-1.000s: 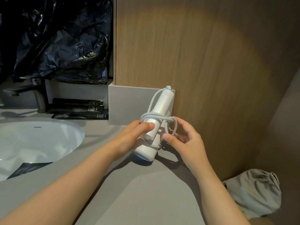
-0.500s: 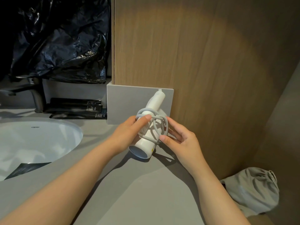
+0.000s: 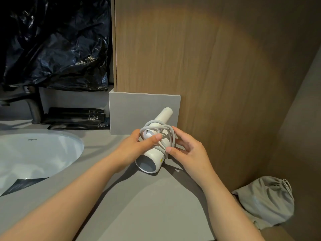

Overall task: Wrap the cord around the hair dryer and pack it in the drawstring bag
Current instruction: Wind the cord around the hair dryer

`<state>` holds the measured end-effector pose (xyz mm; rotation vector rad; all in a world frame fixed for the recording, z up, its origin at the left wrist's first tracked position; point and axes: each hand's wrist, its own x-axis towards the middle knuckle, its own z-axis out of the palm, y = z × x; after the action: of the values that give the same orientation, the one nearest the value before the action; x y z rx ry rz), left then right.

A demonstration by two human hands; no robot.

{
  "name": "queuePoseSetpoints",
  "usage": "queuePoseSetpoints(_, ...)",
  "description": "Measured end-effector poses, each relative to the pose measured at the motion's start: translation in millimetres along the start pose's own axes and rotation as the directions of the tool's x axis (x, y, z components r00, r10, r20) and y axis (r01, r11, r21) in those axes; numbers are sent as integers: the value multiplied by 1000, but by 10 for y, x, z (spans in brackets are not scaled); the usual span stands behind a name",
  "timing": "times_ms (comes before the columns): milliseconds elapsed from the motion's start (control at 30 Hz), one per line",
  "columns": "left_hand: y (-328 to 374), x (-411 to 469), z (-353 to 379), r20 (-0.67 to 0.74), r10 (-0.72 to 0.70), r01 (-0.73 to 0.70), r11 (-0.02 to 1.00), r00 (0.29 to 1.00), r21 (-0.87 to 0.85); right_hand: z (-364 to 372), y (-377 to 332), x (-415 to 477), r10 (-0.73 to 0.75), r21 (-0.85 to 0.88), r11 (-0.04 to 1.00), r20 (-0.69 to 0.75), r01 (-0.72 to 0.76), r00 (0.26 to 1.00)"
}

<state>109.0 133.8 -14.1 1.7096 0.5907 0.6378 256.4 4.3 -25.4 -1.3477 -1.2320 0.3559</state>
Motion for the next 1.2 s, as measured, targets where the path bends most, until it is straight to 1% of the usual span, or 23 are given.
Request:
queuePoseSetpoints(100,-9,-2,28,-65,0,6,996,998,84,9,48,25,-1,-79,997,-90,-6,996)
queuePoseSetpoints(200,22,-7,66,-153,13,12,987,988,161,32,29,92,-49,-146,989,-159,25,986)
queuePoseSetpoints(333,57,-35,117,-160,38,-3,976,986,217,-4,-46,226,-83,-208,978,-251,30,965)
queuePoseSetpoints(433,98,-44,129,-162,43,-1,969,986,249,-54,-23,228,-55,-208,978,-233,6,971)
queuePoseSetpoints(500,108,-55,129,-185,74,-11,947,980,320,-101,10,175,-40,-196,981,-196,1,980)
queuePoseSetpoints(567,104,-60,120,-200,104,-20,925,974,380,-144,27,126,-39,-219,976,-149,5,988)
queuePoseSetpoints(633,107,-77,122,-168,138,-54,903,976,426,-171,30,95,-23,-270,963,-116,-9,993)
queuePoseSetpoints(700,109,-85,121,-117,200,-123,873,973,471,-195,29,72,-32,-308,951,-107,-3,994)
queuePoseSetpoints(767,105,-87,115,-110,239,-154,853,965,499,-239,12,33,-74,-337,941,-128,27,989)
queuePoseSetpoints(900,136,-92,125,-100,248,-157,828,964,539,-398,-62,-61,-181,-402,913,-247,69,952)
queuePoseSetpoints(1033,165,-90,129,-105,251,-156,825,962,543,-593,-86,-206,-180,-438,898,-299,33,937)
queuePoseSetpoints(1100,158,-89,127,-118,262,-156,820,958,551,-670,-57,-327,-125,-450,893,-266,-9,956)
queuePoseSetpoints(1200,149,-91,133,-154,263,-149,842,953,519,-722,-37,-564,-57,-446,895,-138,-11,989)
